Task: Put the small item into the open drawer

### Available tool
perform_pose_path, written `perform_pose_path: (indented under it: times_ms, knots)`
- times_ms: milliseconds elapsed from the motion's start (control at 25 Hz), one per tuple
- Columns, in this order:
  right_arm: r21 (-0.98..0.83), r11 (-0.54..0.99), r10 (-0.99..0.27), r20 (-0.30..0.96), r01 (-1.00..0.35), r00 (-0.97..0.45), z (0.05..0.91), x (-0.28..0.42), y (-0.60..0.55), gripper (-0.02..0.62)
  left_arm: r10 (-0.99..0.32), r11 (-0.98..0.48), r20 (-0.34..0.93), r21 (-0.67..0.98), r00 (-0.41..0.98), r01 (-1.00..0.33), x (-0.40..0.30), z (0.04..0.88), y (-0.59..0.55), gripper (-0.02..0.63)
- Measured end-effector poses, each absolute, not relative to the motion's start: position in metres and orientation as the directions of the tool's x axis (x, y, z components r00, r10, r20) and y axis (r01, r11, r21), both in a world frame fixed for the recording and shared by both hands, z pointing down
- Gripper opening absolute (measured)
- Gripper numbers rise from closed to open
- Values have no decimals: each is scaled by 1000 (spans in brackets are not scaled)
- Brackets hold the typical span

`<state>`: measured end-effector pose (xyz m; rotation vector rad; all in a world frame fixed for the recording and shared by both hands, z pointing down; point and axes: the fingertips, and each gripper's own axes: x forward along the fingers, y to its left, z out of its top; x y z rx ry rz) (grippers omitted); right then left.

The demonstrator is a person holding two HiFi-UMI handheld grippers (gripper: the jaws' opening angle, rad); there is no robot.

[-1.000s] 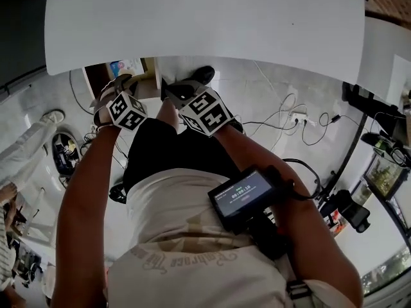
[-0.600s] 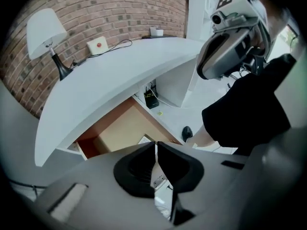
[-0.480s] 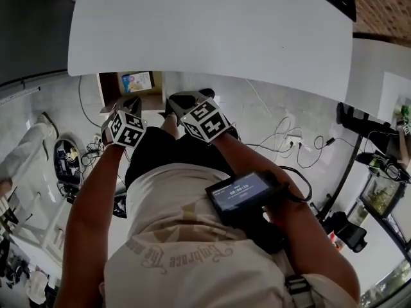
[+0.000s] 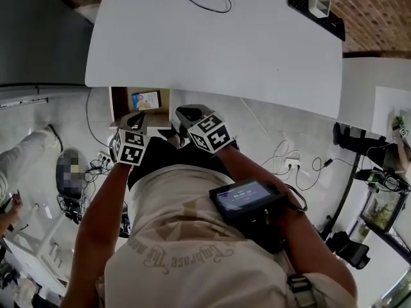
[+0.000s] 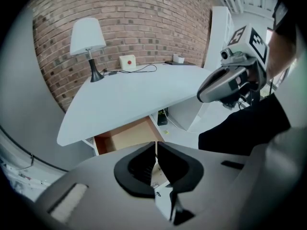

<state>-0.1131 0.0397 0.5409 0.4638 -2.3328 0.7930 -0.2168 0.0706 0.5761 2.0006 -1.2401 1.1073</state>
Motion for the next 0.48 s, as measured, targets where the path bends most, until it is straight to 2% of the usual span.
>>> perform_pose_path:
  times_ms: [480]
  knots:
    - [-382,794,-155,627,-474,-764,506,-126,33,6,-581,-316,752,144,312,-938,-233,523,72,17]
